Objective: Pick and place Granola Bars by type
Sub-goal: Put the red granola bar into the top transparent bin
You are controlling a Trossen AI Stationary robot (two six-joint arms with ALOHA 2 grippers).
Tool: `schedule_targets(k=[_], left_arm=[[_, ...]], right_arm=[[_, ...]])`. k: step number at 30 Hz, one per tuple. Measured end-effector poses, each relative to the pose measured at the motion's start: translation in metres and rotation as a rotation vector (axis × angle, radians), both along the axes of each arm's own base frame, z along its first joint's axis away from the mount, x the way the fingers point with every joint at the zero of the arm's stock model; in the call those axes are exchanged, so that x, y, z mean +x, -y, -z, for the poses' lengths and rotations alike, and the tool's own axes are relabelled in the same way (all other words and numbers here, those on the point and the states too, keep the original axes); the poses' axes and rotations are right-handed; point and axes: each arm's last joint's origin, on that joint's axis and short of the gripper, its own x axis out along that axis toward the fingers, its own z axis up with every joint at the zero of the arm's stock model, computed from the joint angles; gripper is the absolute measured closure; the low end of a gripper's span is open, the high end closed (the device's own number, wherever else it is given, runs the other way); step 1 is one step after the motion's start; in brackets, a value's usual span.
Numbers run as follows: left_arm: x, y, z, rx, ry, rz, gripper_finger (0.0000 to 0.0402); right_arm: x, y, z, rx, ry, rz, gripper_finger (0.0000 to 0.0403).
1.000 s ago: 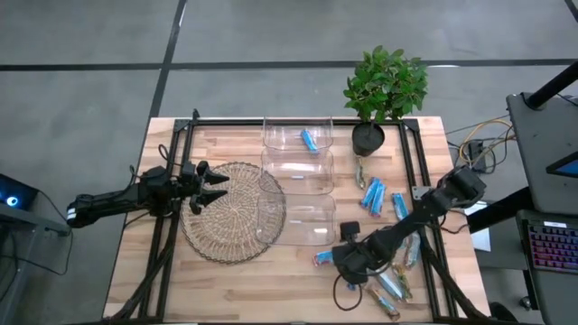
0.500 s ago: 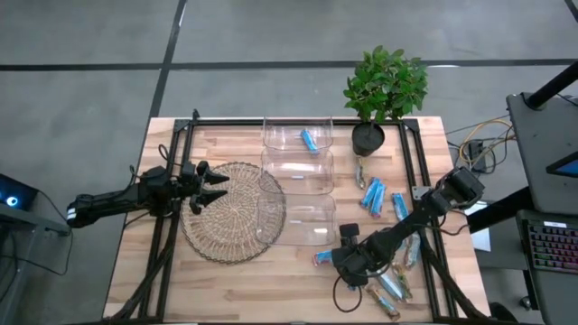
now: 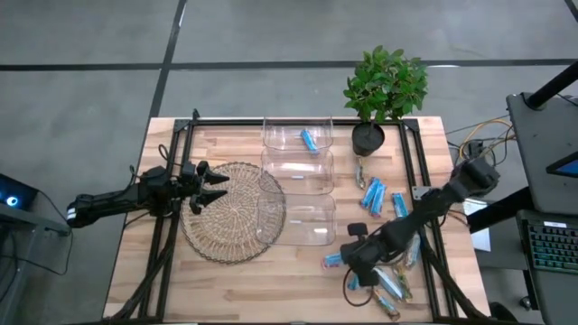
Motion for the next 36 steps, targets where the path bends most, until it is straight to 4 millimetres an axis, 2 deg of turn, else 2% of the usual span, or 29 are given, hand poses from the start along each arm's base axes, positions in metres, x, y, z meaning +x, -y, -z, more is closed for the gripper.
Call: schedule_targets(k=[9,15,19,24,31,36], left_arm=[[0.0,0.0,0.0,0.0,0.0,0.0,0.014],[0.0,0.0,0.0,0.0,0.0,0.0,0.014],[0.0,0.0,0.0,0.0,0.0,0.0,0.014],[0.0,0.0,0.0,0.0,0.0,0.0,0.014],[0.0,0.0,0.0,-0.001,-0.002,0.0,0.014],[0.0,0.0,0.001,-0.002,-0.008,0.0,0.014]], right_arm=[[-0.022,0.012,-0.058,0.226,0.109,0.052,0.0385],[-0.025,0.033,-0.089,0.302,0.276,0.237,0.0385],[-0.016,0.059,-0.103,0.273,0.444,0.468,0.0385],[0.003,0.094,-0.11,0.227,0.598,0.717,0.0385],[0.027,0.127,-0.117,0.191,0.714,0.884,0.0386],[0.057,0.143,-0.117,0.14,0.705,0.955,0.0391]])
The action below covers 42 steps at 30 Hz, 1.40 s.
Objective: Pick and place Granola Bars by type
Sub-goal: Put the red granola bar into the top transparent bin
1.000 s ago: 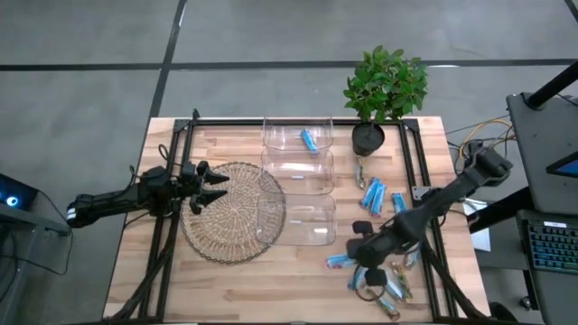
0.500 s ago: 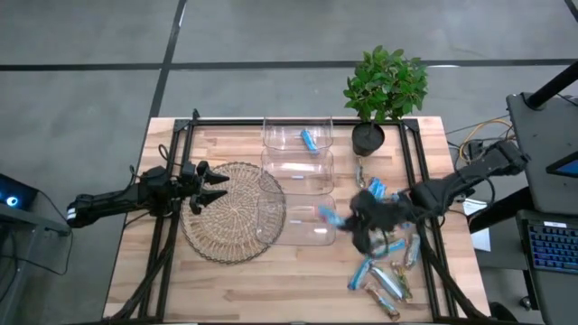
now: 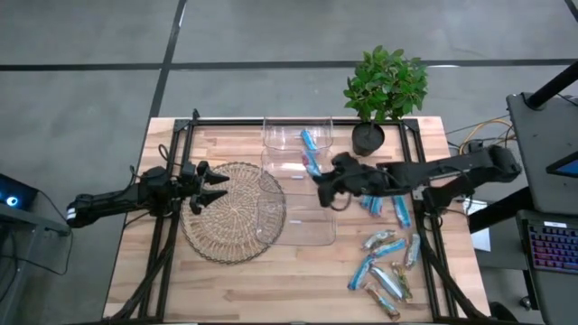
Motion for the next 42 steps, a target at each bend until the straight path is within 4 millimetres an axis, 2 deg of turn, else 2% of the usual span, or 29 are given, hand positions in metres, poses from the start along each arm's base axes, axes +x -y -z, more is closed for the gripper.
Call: schedule_targets(k=[8,13,17,25,33,37,42], left_arm=[[0.001,0.0,0.001,-0.002,-0.011,-0.003,0.014],[0.001,0.0,0.001,-0.003,-0.013,-0.004,0.014],[0.001,0.0,0.001,-0.003,-0.013,-0.005,0.014],[0.001,0.0,0.001,-0.003,-0.013,-0.004,0.014],[0.001,0.0,0.001,-0.003,-0.013,-0.004,0.014],[0.001,0.0,0.001,-0.003,-0.013,-0.005,0.014],[0.001,0.0,0.001,-0.003,-0.013,-0.005,0.014]], right_arm=[[0.059,0.02,0.004,0.056,-0.029,0.122,0.0391],[0.093,0.037,0.015,0.096,-0.153,0.218,0.0392],[0.114,0.052,0.026,0.107,-0.257,0.313,0.0392],[0.15,0.088,0.039,0.128,-0.313,0.424,0.0392],[0.166,0.139,0.049,0.148,-0.469,0.469,0.0392],[0.165,0.162,0.046,0.17,-0.521,0.504,0.0392],[0.16,0.185,0.053,0.19,-0.615,0.506,0.0392]])
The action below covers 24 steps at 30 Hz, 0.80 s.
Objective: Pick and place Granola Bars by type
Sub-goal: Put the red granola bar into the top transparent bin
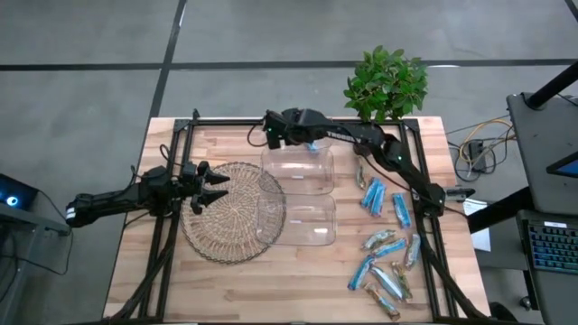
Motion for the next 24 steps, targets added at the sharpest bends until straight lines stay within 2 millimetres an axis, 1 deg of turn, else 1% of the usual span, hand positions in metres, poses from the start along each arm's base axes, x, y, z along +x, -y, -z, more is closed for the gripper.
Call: schedule_targets(k=[4,10,17,24], left_arm=[[0.0,0.0,0.0,0.0,0.0,0.0,0.014],[0.0,0.0,0.0,0.0,0.001,0.001,0.014],[0.0,0.0,0.0,0.0,0.0,0.001,0.014],[0.0,0.0,0.0,0.0,0.001,0.001,0.014]], right_arm=[[-0.001,0.007,0.008,0.052,-0.024,0.006,0.0392],[-0.005,0.008,0.019,0.069,-0.061,0.022,0.0392],[-0.011,0.016,0.03,0.077,-0.102,0.043,0.0392],[-0.015,0.02,0.04,0.093,-0.135,0.045,0.0392]])
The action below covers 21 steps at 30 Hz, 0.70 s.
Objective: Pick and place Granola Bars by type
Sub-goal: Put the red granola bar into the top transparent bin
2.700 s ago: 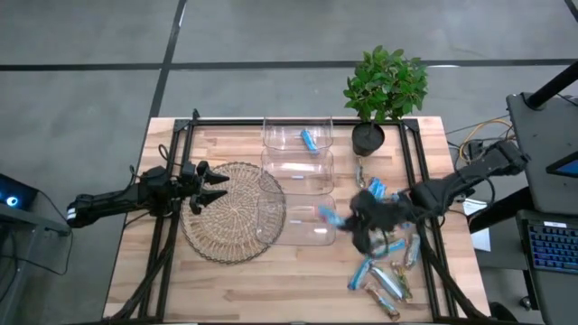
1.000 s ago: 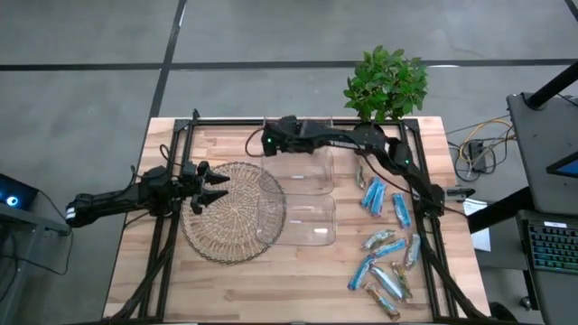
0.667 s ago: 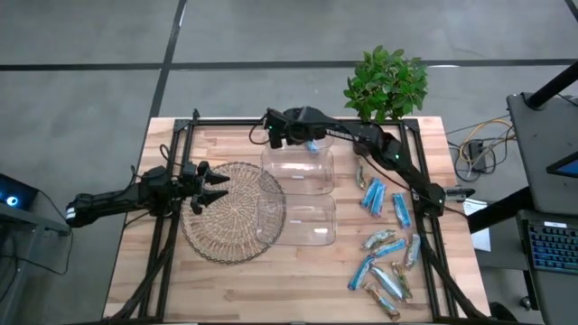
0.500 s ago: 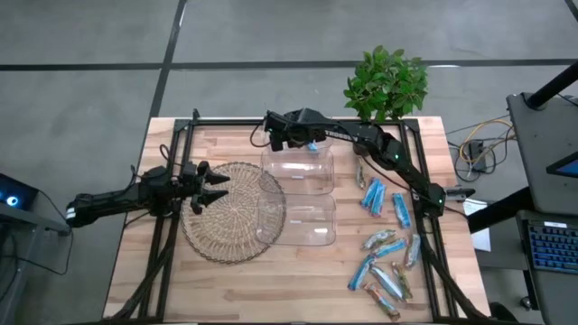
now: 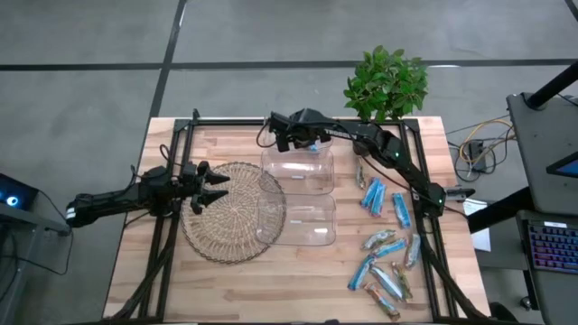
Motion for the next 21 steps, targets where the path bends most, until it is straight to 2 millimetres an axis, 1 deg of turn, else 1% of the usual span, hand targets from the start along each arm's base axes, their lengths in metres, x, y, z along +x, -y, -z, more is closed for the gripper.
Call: schedule_targets(k=[8,11,16,21], left_arm=[[0.0,0.0,0.0,0.0,0.0,0.0,0.014],[0.0,0.0,0.0,0.0,0.0,0.0,0.014],[0.0,0.0,0.0,0.0,0.0,0.0,0.014],[0.0,0.0,0.0,0.0,0.0,0.0,0.014]], right_arm=[[-0.005,0.004,0.014,0.04,-0.026,-0.01,0.039],[-0.006,0.005,0.015,0.064,-0.03,-0.035,0.0383],[-0.006,0.005,0.016,0.086,-0.051,-0.105,0.0347],[-0.008,0.006,0.015,0.091,-0.062,-0.107,0.0299]])
